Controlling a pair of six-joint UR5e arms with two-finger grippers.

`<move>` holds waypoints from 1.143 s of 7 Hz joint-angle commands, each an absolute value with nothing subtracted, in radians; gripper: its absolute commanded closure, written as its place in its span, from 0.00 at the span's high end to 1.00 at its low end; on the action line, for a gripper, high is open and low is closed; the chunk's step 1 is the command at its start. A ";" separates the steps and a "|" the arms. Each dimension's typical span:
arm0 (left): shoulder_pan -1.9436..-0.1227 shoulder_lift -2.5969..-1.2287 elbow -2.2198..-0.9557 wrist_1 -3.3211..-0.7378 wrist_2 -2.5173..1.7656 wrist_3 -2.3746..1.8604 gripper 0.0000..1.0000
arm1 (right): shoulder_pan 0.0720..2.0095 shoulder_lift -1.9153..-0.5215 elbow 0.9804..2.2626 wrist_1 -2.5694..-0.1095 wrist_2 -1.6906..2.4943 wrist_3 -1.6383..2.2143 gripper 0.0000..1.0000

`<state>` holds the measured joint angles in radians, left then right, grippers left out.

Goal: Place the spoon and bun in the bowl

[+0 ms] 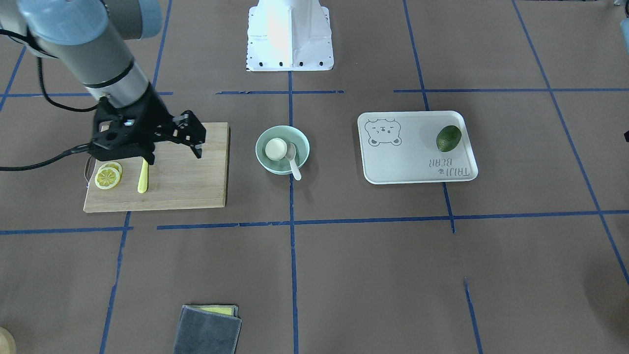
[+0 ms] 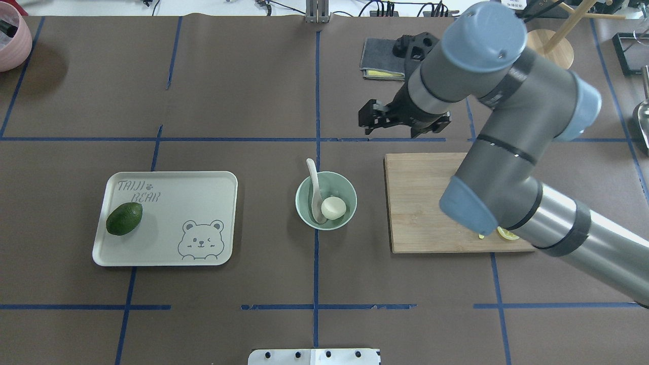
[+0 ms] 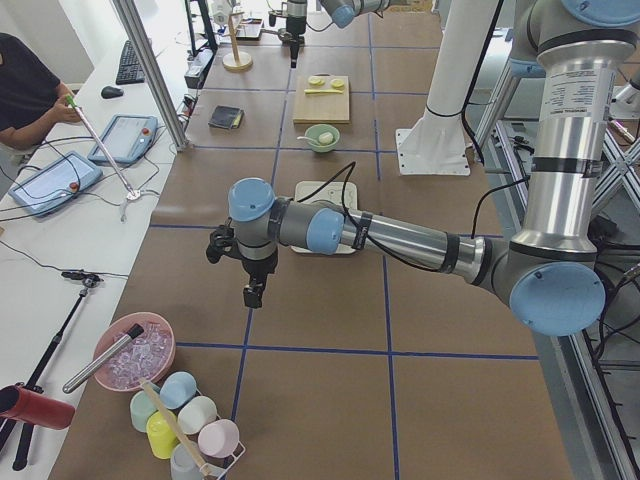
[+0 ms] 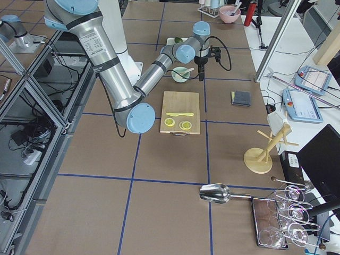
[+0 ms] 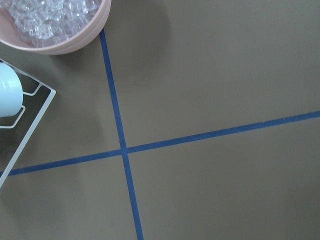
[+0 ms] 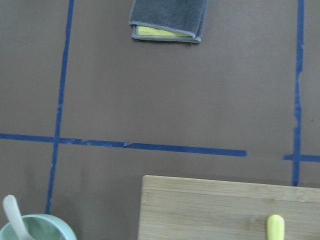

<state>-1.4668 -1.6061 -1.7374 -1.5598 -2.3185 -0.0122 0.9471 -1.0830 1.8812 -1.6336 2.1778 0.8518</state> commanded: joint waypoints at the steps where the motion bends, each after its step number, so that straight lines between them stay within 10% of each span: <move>1: -1.527 -1.591 -1.686 -1.552 -2.324 0.082 1.00 | 1.134 -1.236 1.885 -1.644 2.310 0.564 1.00; 8: -1.549 -1.585 -1.674 -1.548 -2.324 0.110 1.00 | 1.531 -1.629 1.751 -1.635 2.381 -0.141 1.00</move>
<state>-1.5490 -1.5850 -1.6744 -1.5464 -2.3240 0.1103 1.4858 -1.5946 1.7853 -1.6382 2.3772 -0.0726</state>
